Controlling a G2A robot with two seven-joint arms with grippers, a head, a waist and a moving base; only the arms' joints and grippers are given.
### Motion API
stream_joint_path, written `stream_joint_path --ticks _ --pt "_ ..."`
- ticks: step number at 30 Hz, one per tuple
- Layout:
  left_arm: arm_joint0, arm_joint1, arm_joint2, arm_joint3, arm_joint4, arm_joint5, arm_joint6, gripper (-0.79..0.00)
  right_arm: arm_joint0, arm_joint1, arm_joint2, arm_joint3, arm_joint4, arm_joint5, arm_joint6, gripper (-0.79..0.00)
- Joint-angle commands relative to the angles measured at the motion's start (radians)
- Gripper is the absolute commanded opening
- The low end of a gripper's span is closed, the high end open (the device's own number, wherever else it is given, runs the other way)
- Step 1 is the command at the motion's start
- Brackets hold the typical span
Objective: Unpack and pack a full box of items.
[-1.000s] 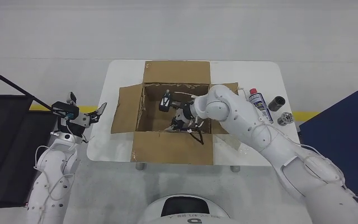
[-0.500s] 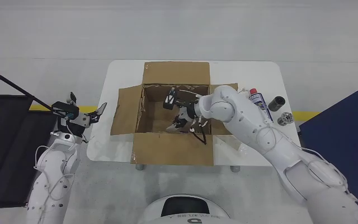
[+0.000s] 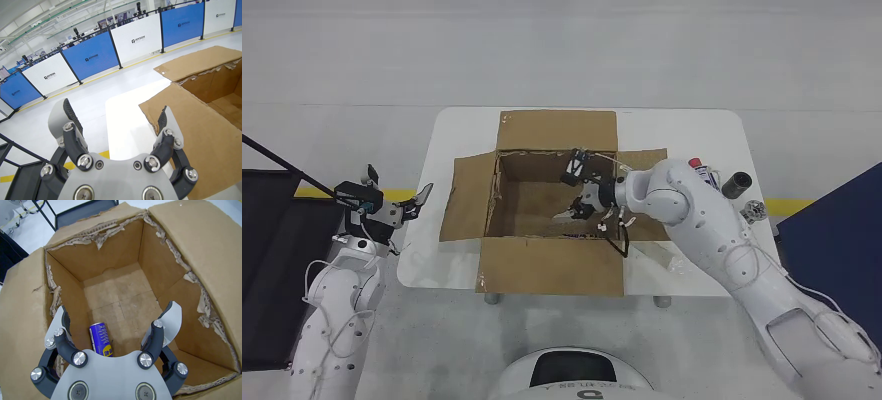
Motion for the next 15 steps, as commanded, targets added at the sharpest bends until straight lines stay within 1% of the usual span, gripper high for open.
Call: stream_joint_path --ticks 1,4,7,9,15 --pt "0.000 0.000 0.000 0.000 0.000 0.000 0.000 0.000 0.013 -0.007 -0.023 0.010 -0.026 0.041 0.036 0.000" --pt "0.000 0.000 0.000 0.000 0.000 0.000 0.000 0.000 0.033 -0.024 -0.079 0.022 -0.040 0.048 0.096 0.000" --pt "0.000 0.000 0.000 0.000 0.000 0.000 0.000 0.000 0.052 -0.035 -0.108 0.034 -0.003 0.008 0.129 0.000" --pt "0.000 0.000 0.000 0.000 0.000 0.000 0.000 0.000 0.060 -0.037 -0.112 0.042 0.023 -0.030 0.136 0.000" --pt "0.000 0.000 0.000 0.000 0.000 0.000 0.000 0.000 0.065 -0.033 -0.104 0.042 0.060 -0.092 0.150 0.000"
